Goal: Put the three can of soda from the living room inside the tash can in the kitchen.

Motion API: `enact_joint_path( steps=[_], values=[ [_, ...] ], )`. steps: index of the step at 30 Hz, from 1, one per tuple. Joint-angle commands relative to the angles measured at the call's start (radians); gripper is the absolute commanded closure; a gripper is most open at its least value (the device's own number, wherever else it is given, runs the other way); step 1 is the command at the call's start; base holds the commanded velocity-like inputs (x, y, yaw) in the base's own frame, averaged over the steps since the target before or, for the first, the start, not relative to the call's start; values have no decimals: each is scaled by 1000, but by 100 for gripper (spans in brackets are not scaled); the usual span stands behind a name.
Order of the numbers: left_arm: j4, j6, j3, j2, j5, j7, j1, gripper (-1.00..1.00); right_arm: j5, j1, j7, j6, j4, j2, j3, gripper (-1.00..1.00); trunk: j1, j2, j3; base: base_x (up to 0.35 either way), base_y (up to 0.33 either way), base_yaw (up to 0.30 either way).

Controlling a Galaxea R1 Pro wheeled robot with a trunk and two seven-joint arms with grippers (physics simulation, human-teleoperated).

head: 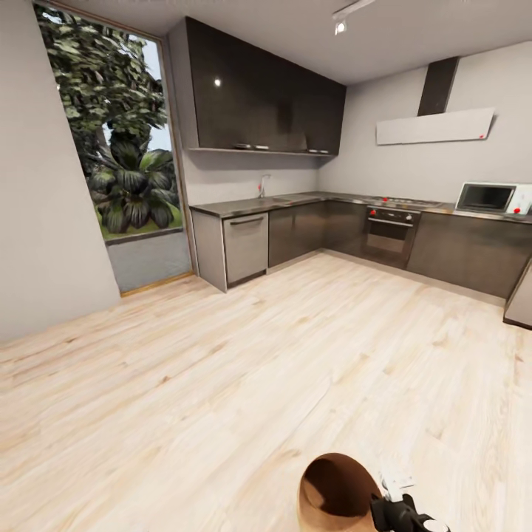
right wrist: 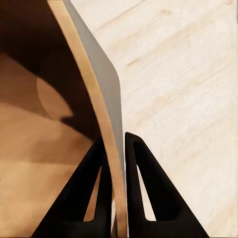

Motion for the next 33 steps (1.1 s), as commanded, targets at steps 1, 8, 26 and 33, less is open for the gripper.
enact_joint_path(
  steps=[1, 8, 26, 33],
  values=[
    [45, -4, 0, 7, 2, -15, -10, -100, -11, 7, 10, -20, -6, -4, -4, 100, -4, 7, 3, 0, 0, 0],
    [94, -7, 0, 14, 2, -29, -20, -100, -11, 42, 11, -44, -35, -10, -5, 100, -31, 56, 25, 0, 0, 0],
    [101, -8, -1, 14, 0, -31, -21, -100, -12, 193, -4, -303, -113, -12, -5, 100, -100, 182, 82, 0, 0, 0],
    [102, -10, -2, 14, 1, -31, -21, -100, -12, 216, 1, -342, -111, -12, -62, 100, -127, 231, 104, 0, 0, 0]
  ],
)
